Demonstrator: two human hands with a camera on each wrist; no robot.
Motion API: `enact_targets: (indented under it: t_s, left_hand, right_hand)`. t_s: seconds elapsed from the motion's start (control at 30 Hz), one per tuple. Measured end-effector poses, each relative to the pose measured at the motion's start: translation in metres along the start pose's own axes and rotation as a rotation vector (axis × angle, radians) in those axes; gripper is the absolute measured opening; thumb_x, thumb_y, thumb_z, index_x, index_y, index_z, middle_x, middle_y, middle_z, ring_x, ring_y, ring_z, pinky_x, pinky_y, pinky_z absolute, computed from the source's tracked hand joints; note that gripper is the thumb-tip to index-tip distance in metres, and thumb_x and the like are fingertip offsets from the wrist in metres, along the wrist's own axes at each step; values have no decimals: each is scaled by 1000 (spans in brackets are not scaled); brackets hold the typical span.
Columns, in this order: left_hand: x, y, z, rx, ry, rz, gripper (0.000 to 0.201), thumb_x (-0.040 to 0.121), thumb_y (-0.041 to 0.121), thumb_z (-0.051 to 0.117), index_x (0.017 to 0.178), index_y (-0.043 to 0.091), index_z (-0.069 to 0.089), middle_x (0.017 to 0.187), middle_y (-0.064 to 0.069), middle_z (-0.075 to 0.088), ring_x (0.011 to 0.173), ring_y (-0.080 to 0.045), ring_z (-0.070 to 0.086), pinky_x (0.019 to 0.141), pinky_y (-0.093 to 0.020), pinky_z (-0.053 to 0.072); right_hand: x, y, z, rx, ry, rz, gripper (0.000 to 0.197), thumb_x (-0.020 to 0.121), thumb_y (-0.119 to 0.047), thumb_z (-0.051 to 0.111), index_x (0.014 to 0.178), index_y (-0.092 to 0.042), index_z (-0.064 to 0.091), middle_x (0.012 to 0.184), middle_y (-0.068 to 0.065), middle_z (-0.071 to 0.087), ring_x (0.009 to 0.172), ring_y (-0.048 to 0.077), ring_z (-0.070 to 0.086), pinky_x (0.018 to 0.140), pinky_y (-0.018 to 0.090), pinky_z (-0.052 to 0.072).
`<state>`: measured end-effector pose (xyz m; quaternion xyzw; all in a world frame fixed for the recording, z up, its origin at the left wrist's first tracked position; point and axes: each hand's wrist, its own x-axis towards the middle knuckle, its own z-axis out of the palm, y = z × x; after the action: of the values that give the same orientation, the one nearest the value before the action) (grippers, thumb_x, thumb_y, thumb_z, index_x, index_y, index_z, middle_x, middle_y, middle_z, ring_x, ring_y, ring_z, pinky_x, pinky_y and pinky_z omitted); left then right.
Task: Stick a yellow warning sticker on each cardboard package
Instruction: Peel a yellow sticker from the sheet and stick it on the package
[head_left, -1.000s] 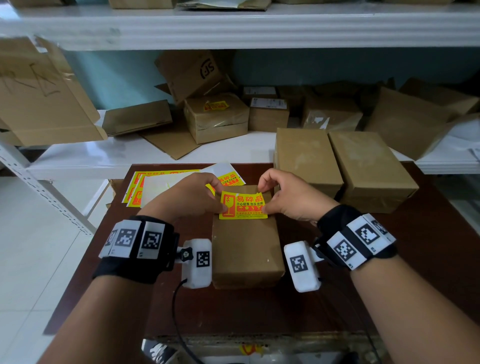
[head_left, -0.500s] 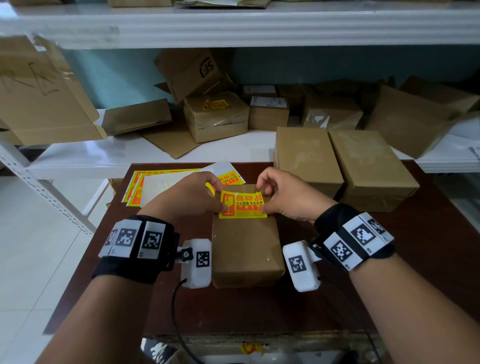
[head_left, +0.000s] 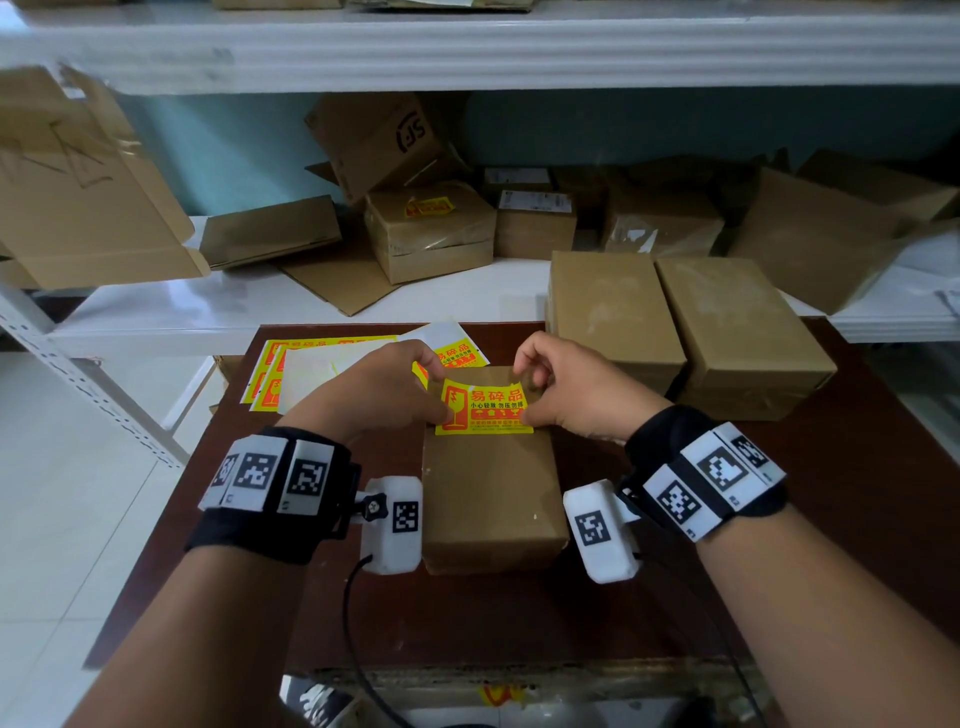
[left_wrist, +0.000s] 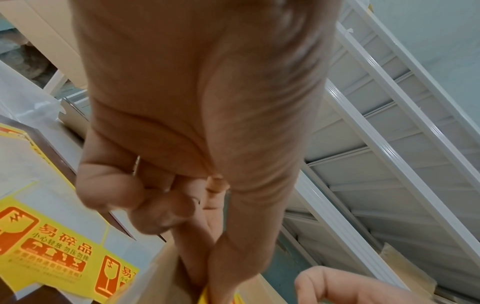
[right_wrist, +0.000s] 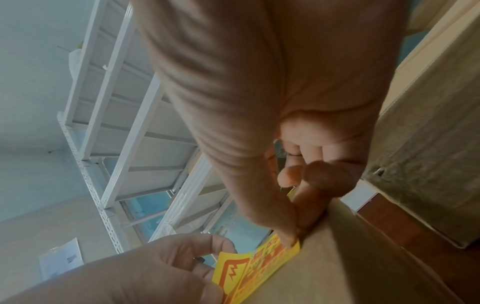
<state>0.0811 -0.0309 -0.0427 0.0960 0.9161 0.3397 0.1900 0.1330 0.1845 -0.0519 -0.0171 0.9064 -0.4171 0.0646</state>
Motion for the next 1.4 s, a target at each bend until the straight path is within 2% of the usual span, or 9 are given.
enact_targets:
  t_s: [0.27,0.6,0.77,0.9,0.97,1.13,1.23,1.3,1.4]
  left_hand:
    - [1,2,1,14,-3,-25,48,78,19,83,115,27,53,97,-2,58,79,-15,53,56,-27,38]
    - [3,0,0,39,-8,-50,51,78,22,83,117,29,51,98,1,53,80,-13,52,57,-27,40]
    - [6,-8,-3,22,-12,-85,59,74,28,87,120,26,49,88,2,53,76,-15,52,58,-28,41]
    - [4,-11,-5,41,-36,-139,62,74,38,86,121,26,47,99,-3,59,74,-18,57,57,-29,48]
    - [2,-13,-6,26,-75,-180,57,76,44,83,120,25,51,104,-5,61,78,-19,62,64,-33,56]
    - [-2,-15,-2,-80,-229,-166,23,92,42,67,102,22,70,97,-1,73,96,-17,69,82,-44,62]
    - [-4,-10,1,-183,-264,-137,16,98,32,61,99,19,70,95,-3,78,87,-17,74,84,-44,61]
    - [-5,-9,1,-230,-268,-121,15,101,28,57,105,18,68,93,-3,79,82,-17,76,79,-41,61]
    - [-4,-10,-3,-265,-236,-59,21,104,21,51,119,17,65,103,-6,78,88,-19,76,77,-37,60]
  right_hand:
    - [-4,2,-10,8,4,136,50,76,-14,87,113,-13,54,86,-5,44,73,9,43,61,26,39]
    - [-5,5,-11,9,-3,207,52,76,-19,87,116,-12,53,88,-4,48,77,11,45,67,29,40]
    - [-4,7,-12,1,-10,229,51,77,-23,87,116,-14,55,91,-4,50,80,10,47,70,28,41]
    - [-1,11,-11,29,-20,246,50,77,-24,87,116,-14,56,89,-4,52,75,8,49,64,24,40]
    - [-1,13,-10,64,-33,253,51,79,-23,85,120,-12,56,91,-4,55,76,8,53,61,22,44]
    - [-2,20,-9,90,-105,289,60,85,-36,79,135,-13,56,116,1,69,107,18,67,79,35,58]
    - [-2,26,-8,97,-144,292,36,90,-38,72,119,-17,70,119,4,72,113,22,65,90,44,60]
    - [-2,27,-7,148,-160,293,37,92,-36,70,123,-15,68,126,5,69,116,21,64,85,45,62]
    - [-1,27,-8,240,-113,274,72,89,-40,73,149,-8,47,150,2,51,129,22,56,72,40,65]
